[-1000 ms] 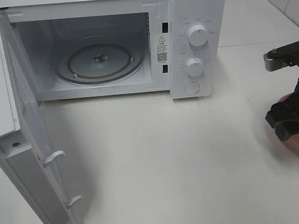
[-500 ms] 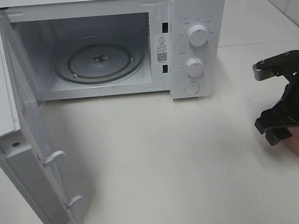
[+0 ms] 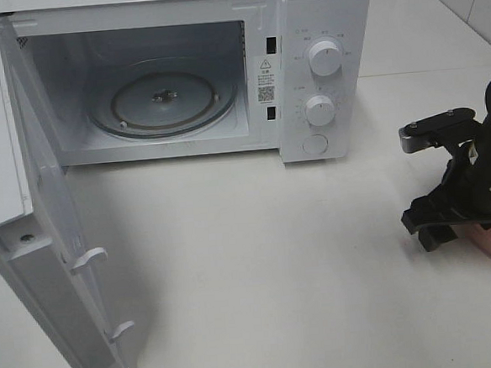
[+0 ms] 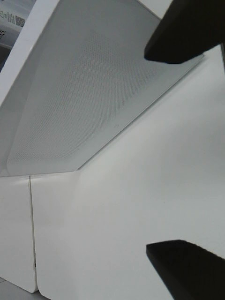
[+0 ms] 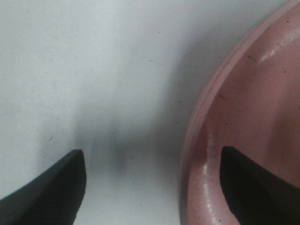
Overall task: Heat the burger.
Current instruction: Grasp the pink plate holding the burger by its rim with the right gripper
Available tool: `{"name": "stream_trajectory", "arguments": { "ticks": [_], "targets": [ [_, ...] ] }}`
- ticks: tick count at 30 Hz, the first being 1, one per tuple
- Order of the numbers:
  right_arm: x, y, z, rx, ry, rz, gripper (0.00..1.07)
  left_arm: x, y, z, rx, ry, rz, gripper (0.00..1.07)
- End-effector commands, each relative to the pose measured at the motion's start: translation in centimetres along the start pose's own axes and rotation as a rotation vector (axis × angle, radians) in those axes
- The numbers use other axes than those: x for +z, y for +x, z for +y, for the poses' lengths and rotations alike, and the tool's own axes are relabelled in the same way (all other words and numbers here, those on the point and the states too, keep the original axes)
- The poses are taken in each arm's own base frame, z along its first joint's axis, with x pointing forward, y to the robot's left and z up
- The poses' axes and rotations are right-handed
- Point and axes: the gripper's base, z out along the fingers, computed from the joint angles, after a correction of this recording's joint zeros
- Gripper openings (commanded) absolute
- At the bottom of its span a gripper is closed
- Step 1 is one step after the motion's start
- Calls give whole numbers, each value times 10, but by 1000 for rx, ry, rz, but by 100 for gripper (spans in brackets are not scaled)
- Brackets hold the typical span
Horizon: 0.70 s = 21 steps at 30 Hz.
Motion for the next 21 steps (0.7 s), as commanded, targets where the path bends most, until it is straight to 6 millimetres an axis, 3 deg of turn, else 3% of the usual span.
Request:
{"name": "stream_trajectory", "arguments": {
  "ticks": [1,16,21],
  "targets": [
    [5,-2,-5,2,6,-13,76,-3,2,-1,-1,1,-23,94],
    [19,-3,-3,-12,2,-2,76,-3,2,-1,-1,1,-23,94],
    [19,-1,-3,-14,6,18,67,-3,2,-1,-1,1,-23,94]
  ]
}}
